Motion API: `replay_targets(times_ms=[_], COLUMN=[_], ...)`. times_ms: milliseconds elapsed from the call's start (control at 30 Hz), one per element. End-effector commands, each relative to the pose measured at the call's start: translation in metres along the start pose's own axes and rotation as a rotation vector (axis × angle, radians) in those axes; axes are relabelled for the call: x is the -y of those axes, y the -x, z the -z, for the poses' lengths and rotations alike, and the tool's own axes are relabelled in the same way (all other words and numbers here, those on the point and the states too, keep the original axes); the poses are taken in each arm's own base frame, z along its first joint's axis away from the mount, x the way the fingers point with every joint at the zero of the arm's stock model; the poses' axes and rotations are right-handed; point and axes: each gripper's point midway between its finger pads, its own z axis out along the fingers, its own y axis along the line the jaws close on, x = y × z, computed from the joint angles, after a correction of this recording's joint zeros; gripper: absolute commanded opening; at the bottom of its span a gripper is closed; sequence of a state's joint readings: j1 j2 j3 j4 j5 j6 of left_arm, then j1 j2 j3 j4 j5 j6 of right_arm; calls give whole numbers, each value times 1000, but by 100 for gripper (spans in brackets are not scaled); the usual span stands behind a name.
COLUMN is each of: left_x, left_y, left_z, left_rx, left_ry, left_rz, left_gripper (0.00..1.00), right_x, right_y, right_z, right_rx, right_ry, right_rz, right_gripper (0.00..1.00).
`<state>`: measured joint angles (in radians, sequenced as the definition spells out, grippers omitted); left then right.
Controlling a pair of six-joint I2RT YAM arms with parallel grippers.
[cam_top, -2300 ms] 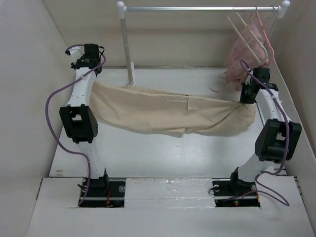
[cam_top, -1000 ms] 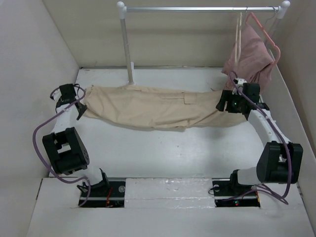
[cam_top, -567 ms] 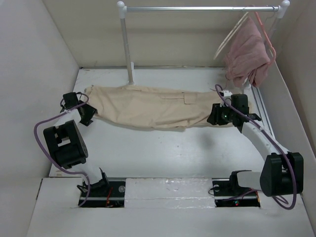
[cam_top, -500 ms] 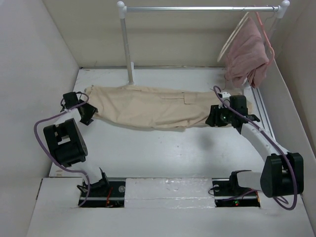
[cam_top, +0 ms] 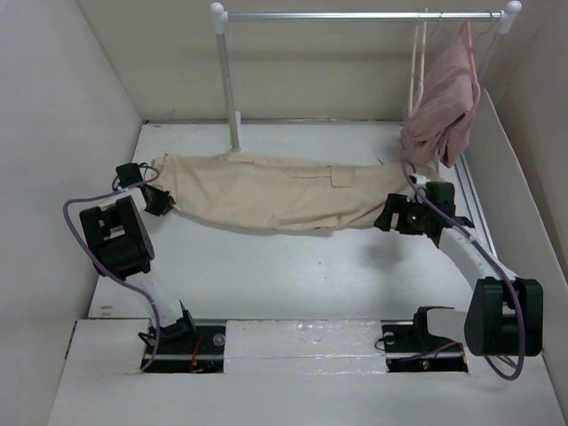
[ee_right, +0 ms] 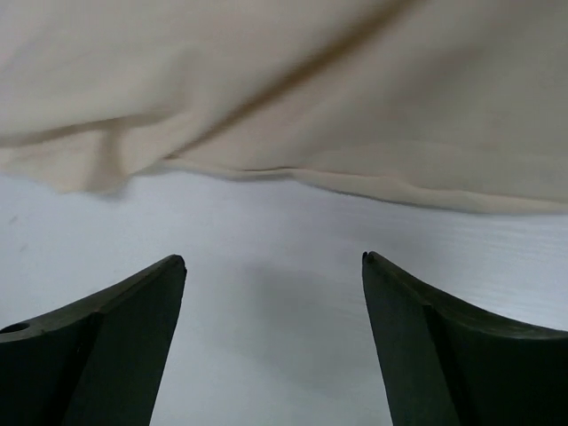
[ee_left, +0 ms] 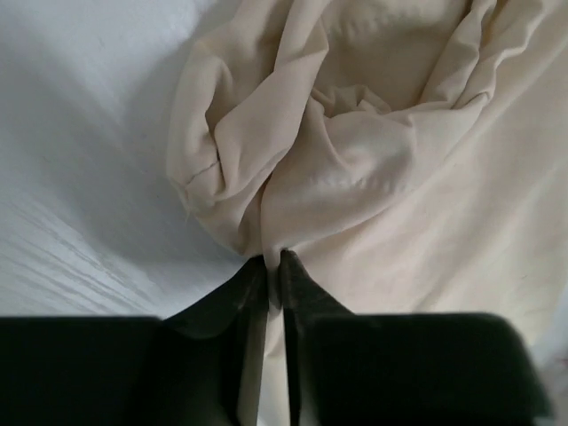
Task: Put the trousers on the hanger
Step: Fold the trousers at the center of the board.
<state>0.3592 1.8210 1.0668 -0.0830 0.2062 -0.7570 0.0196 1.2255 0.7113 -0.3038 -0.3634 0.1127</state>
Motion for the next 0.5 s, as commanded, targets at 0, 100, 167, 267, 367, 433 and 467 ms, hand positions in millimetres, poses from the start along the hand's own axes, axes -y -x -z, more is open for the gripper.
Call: replay_targets(times_ms=[0, 100, 167, 267, 367, 433, 467], left_x=[-11, -9, -7, -6, -7, -9, -9], left_y=[-8, -4, -2, 6, 10, 11, 13], left_z=[-5, -3, 0, 6, 11, 13, 15], left_rx=[-35, -23, -15, 14, 29, 34, 39], left_ry=[40, 38, 36, 49, 67, 77, 82], left_rz=[5, -28, -40, -63, -89, -98, -100], left_gripper=[7, 0, 0, 0, 0, 0, 0], right_x=[50, 90, 105, 125, 139, 148, 153], right_y=[6, 17, 23, 40, 41, 35, 34], right_z=[0, 2, -4, -10, -22, -34, -35], right_rx=[93, 152, 173, 235, 246, 230, 239], right_ry=[-97, -156, -157, -165, -182, -202, -205], right_rz=[-207, -337, -401, -453, -505, -550, -592], right_gripper=[88, 100, 100, 100, 100, 87, 79])
